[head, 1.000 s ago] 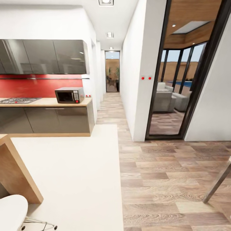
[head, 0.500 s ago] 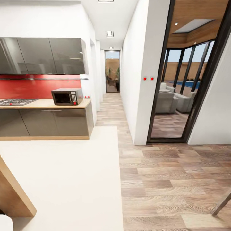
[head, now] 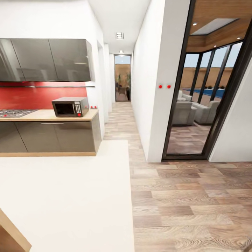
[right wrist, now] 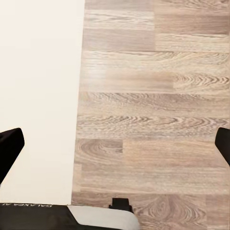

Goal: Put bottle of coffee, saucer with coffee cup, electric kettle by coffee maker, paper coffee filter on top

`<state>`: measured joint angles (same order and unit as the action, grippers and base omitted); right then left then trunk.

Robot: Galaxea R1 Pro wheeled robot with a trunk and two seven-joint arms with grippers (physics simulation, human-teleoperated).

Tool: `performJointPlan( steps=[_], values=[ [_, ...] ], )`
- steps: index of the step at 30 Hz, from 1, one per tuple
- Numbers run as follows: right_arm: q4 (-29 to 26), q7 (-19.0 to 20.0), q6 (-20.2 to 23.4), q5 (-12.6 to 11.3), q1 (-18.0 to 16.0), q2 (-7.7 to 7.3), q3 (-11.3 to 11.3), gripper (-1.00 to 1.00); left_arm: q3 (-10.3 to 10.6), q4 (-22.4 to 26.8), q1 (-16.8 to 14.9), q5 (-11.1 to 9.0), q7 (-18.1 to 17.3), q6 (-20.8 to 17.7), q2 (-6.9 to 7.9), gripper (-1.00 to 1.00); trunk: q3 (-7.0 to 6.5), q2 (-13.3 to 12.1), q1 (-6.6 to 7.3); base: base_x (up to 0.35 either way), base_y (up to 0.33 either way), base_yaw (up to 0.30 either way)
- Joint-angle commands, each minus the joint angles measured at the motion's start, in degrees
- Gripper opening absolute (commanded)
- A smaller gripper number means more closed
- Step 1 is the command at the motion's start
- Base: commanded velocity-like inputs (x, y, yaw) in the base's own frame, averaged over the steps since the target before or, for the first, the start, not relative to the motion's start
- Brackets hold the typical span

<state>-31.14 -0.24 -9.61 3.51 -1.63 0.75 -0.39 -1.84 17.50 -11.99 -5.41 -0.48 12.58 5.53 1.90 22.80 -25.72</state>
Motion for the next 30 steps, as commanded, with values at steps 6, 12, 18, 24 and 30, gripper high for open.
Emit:
performJointPlan(
  steps=[6, 12, 18, 24, 30],
  values=[
    [-0.06, -0.02, -0.14, 0.36, -0.04, -0.04, -0.05, 1.0, 0.09, -0.04, -0.05, -0.57, -0.05, 0.16, 0.01, 1.0, 0.13, 0.12, -0.07, 0.338, 0.0, 0.0],
    [0.02, -0.03, -0.14, 0.36, -0.04, -0.01, -0.05, 1.0, 0.09, -0.08, -0.05, -0.57, -0.05, 0.16, 0.01, 1.0, 0.13, 0.12, -0.07, 0.338, 0.0, 0.0],
    [0.03, 0.05, -0.06, 0.4, -0.04, -0.04, -0.05, 1.0, 0.0, -0.09, -0.05, -0.64, -0.05, 0.16, 0.01, 1.0, 0.13, 0.12, -0.07, 0.338, 0.0, 0.0],
    [0.03, 0.14, -0.05, 0.43, -0.04, -0.05, -0.05, 1.0, 0.0, -0.1, -0.05, -0.65, -0.05, 0.16, 0.01, 1.0, 0.13, 0.12, -0.07, 0.338, 0.0, 0.0],
    [0.03, 0.13, -0.05, 0.44, -0.04, -0.05, -0.05, 1.0, 0.0, -0.06, -0.05, -0.64, -0.05, 0.16, 0.01, 1.0, 0.13, 0.12, -0.07, 0.338, 0.0, 0.0]
  ],
)
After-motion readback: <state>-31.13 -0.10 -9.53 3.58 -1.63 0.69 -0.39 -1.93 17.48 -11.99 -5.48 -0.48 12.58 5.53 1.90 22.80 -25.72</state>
